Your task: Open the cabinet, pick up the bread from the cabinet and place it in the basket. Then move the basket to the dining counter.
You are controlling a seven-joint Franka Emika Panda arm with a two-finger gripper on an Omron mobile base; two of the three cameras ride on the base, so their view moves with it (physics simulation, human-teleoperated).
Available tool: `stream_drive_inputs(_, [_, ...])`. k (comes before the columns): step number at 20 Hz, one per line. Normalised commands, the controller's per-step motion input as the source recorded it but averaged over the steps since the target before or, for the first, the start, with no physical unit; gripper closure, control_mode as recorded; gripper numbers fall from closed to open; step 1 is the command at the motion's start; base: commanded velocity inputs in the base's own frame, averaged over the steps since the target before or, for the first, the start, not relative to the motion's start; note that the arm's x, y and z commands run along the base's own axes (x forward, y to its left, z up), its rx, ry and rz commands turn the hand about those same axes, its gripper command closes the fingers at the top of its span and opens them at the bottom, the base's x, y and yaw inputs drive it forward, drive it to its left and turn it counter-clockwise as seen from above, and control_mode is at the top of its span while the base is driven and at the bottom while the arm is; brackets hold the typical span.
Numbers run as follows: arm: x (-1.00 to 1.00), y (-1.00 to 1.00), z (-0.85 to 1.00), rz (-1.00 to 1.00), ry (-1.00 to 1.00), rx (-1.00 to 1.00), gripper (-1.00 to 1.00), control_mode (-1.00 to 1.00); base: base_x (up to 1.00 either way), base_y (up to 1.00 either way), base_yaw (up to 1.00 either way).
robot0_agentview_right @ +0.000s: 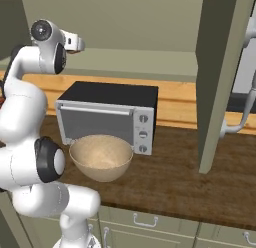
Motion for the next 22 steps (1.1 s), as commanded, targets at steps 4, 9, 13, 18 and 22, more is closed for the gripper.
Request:
stream_drive_inputs(4, [0.35,0.09,-0.03,0.0,0.05,0.04,-1.0,-1.0,0.0,0.0,0.0])
stream_drive_inputs(9, [0.15,0.19,-0.03,0.0,0.05,0.05,-1.0,-1.0,0.0,0.0,0.0])
stream_drive_inputs(13, [0.12,0.07,0.0,0.0,0.0,0.0,-1.0,-1.0,0.0,0.0,0.0])
stream_drive_inputs(18, [0.15,0.0,-0.15,0.0,0.0,0.0,-1.0,-1.0,0.0,0.0,0.0])
stream_drive_inputs(22, [0.26,0.01,-0.08,0.0,0.0,0.0,-1.0,-1.0,0.0,0.0,0.0])
